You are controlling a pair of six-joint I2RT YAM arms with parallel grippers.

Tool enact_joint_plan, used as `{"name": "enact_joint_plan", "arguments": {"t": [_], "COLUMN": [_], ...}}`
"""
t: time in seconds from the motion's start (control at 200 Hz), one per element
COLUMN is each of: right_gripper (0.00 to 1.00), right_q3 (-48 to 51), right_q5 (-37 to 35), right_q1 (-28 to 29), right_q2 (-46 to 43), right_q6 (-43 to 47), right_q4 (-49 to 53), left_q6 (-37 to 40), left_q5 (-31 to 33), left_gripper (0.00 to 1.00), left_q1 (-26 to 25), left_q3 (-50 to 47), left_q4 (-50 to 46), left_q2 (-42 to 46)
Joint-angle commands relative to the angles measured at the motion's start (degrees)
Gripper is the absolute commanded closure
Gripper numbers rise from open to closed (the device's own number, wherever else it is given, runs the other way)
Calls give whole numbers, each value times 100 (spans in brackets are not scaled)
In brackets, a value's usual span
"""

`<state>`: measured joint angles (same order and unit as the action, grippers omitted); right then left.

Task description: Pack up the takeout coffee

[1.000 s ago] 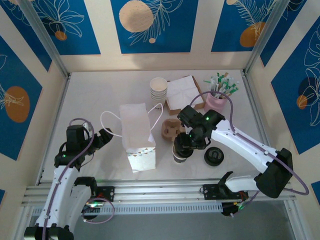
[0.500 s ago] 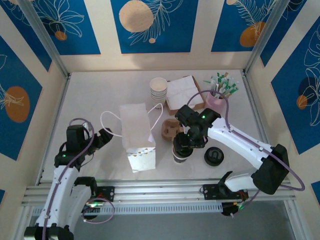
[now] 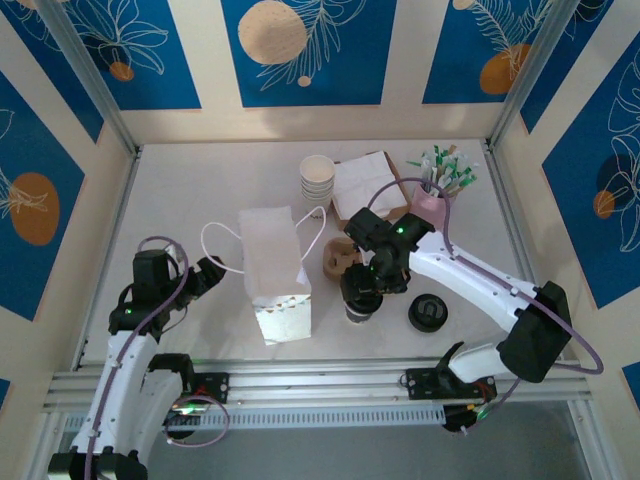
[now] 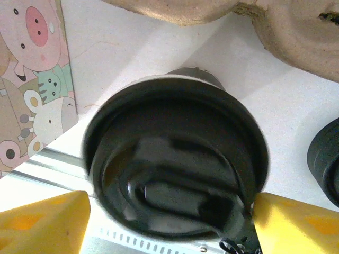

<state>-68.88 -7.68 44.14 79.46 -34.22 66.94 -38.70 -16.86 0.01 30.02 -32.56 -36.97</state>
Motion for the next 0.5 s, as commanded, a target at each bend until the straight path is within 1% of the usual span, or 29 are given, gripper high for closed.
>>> {"name": "enact_joint_plan", "arguments": {"t": [0.0, 0.255, 0.495], "right_gripper": [17, 16, 14], "right_q3": [-185, -325, -314], "right_q5": [-1, -207, -936], "right_q1": [55, 142, 502], "right_q2": [38, 39, -321], "right_q6": [64, 60, -82], "right_q4": [153, 295, 188], "left_q6": [-47, -42, -33], "left_q5": [52, 51, 51], "left_gripper": [9, 9, 9], "left_q1": [60, 60, 60], "left_q3": [-49, -51, -47], "left_q4": [-5, -21, -15], "left_q2": [-23, -21, -21]}}
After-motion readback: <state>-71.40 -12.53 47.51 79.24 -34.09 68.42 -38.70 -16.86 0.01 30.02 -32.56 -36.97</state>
